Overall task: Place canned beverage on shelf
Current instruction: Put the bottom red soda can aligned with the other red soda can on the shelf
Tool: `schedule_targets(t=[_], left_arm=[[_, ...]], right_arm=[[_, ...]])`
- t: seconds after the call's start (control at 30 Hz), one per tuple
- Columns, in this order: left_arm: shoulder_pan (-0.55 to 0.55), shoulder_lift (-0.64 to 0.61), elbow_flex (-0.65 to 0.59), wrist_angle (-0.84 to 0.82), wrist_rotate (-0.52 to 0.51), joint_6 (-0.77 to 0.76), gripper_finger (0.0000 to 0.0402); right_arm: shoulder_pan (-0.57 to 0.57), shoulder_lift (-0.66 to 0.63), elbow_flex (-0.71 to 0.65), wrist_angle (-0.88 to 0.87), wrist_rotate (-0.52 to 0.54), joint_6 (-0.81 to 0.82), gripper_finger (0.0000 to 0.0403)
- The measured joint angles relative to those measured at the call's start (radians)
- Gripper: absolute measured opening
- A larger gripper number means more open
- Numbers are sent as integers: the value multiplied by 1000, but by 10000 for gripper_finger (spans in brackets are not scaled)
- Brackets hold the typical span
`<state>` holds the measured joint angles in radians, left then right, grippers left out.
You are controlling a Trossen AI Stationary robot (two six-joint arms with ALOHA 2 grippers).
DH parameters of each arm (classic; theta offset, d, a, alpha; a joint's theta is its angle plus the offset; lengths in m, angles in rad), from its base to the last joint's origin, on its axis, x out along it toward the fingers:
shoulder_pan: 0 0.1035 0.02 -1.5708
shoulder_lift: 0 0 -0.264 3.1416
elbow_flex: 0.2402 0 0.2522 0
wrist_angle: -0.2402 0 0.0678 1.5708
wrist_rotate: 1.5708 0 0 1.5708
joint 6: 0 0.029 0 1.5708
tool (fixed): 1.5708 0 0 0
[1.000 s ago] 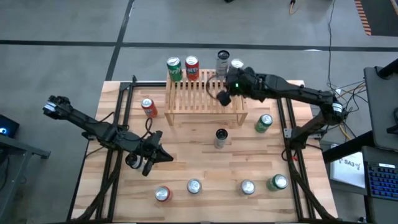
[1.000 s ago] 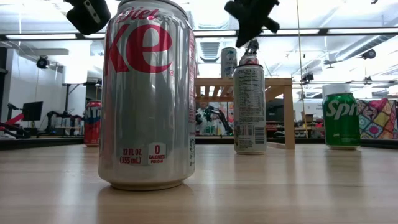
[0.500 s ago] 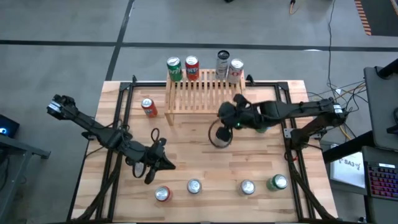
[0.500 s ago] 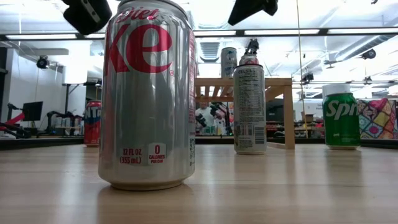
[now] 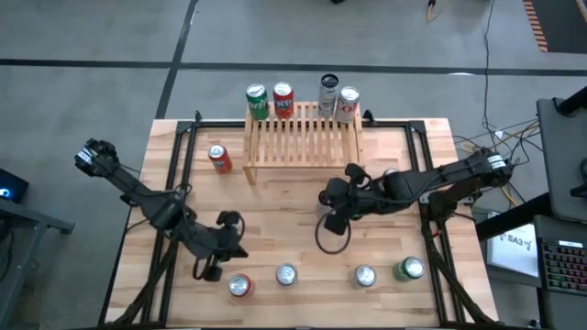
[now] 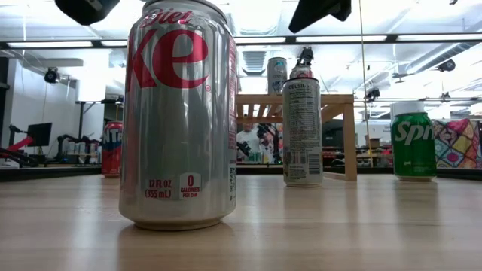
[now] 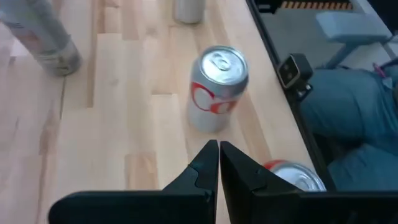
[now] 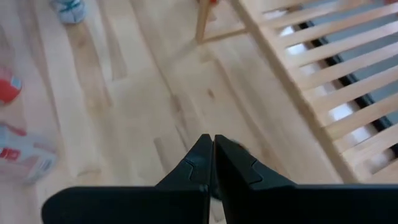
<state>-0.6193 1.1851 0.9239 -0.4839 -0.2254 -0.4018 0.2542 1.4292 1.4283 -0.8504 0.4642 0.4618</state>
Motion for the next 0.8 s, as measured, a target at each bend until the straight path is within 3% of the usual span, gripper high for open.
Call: schedule_targets(t=[0.27,0.43,0.8], left_arm=[[-102,7,41,-32,8,-86,0],[-186,67,67,-42,-50,-140,0],[-255,191,152,-110,-55,-236,0]], right_arm=[[25,0,-44,35,8,37,9],[25,0,-55,60,10,15,9],[25,0,-55,83,8,8,9]])
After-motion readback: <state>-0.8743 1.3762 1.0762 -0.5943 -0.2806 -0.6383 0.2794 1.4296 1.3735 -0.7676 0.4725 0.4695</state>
